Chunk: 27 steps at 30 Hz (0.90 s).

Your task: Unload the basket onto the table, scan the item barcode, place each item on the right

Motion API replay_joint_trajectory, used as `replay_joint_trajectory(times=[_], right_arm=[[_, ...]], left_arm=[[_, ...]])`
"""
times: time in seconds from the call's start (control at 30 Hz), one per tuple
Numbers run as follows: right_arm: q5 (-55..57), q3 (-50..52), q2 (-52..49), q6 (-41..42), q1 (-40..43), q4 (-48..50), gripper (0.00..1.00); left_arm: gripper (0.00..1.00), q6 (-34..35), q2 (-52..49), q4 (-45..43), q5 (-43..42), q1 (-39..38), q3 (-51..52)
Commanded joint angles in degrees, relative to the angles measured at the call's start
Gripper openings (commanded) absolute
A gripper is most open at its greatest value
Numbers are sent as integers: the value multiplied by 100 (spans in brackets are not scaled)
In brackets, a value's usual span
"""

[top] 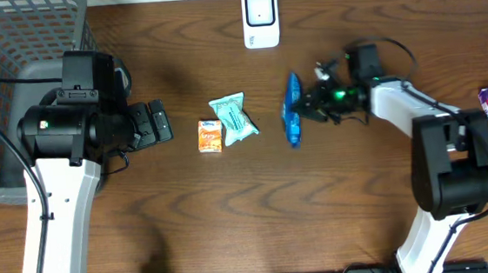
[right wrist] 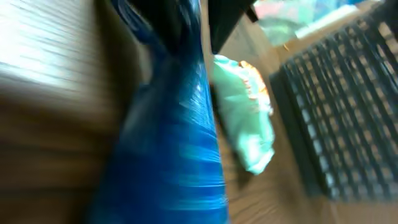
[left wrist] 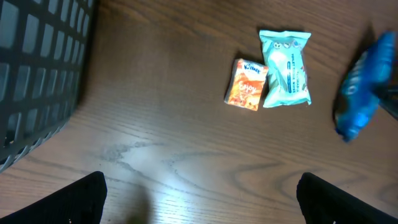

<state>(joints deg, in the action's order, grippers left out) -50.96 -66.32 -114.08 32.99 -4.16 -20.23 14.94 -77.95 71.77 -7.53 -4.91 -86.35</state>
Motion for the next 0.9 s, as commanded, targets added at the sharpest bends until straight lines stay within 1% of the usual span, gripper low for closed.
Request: replay_joint_trajectory(times=[0.0, 0.03, 0.07, 0.1, 0.17, 0.27, 0.5, 0.63, 0.73, 0.8, 0.87], right_arm=[[-33, 227, -59, 232, 398, -177, 27], [125, 256, -59, 208, 511, -396, 41], [267, 258, -59, 136, 603, -614, 48], [420, 258, -59, 31, 682, -813, 52], [748, 256, -48, -96, 831, -1169, 52], [1167, 247, 31, -289, 979, -1504, 49], [1751, -22, 743, -391, 776, -1670, 49], [2426, -280, 1250, -372, 358, -1661, 50], [3058, -505, 1482, -369, -140, -1521, 53], [3434, -564, 1513, -367, -538, -1211, 58], [3895, -562, 1473, -249, -925, -931, 65]], left_arm=[[98, -74, 9, 20, 33, 13, -114], [98, -74, 9, 20, 33, 13, -114], [98, -74, 9, 20, 33, 13, -114], [98, -76, 9, 20, 33, 13, -114], [98, -74, 9, 20, 33, 13, -114], [98, -74, 9, 20, 33, 13, -114], [98, -74, 9, 20, 33, 13, -114], [98, -74, 9, 20, 33, 13, -114], [98, -74, 9, 20, 33, 13, -114], [98, -74, 9, 20, 33, 13, -114], [98, -74, 9, 20, 33, 13, -114]])
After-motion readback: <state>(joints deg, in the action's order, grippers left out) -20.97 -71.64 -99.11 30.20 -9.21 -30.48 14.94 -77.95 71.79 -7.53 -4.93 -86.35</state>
